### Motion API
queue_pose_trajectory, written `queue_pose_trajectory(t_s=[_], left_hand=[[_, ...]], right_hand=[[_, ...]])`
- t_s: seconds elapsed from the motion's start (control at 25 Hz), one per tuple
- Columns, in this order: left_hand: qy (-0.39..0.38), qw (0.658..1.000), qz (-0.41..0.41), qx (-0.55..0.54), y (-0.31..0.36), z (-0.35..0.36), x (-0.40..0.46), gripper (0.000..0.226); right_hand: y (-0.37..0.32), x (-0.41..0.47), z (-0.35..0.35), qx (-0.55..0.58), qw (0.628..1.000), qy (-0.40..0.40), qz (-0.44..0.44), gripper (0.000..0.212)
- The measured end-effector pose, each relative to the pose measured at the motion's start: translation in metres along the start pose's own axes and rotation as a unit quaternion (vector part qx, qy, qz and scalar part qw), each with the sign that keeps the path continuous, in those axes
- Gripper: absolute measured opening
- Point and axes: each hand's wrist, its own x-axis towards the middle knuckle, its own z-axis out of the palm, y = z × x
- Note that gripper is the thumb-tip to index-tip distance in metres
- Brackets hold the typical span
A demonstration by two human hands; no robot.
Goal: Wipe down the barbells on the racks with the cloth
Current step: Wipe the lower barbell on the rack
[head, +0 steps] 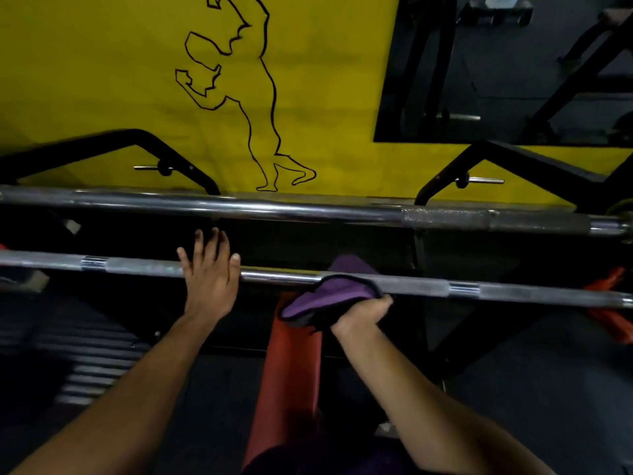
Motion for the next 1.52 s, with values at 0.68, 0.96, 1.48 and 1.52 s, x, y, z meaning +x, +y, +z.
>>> queue_pose_trajectory(t_s=[0.68,0.96,1.48,1.52], left_hand=[[-0.023,1.0,0.003,-0.004,-0.005,-0.001,0.0,0.076],[-0.019,1.0,0.005,0.009,-0.005,0.001,0.0,0.074],[-0.021,1.0,0.003,-0.015,-0.004,0.0,0.0,0.078],[-0.021,1.0,0.001,-0.015,-0.003,0.0,0.0,0.078]], right_hand=[[-0.139,-0.021,-0.055,-0.224,0.967,0.069,-0.102,0.041],[-0.087,-0.008,-0.041,-0.299,0.951,0.06,-0.042,0.063],[0.057,0.011,-0.03,-0.383,0.918,-0.062,0.075,0.08],[0.047,0.006,-0.03,-0.369,0.924,-0.063,0.072,0.073]])
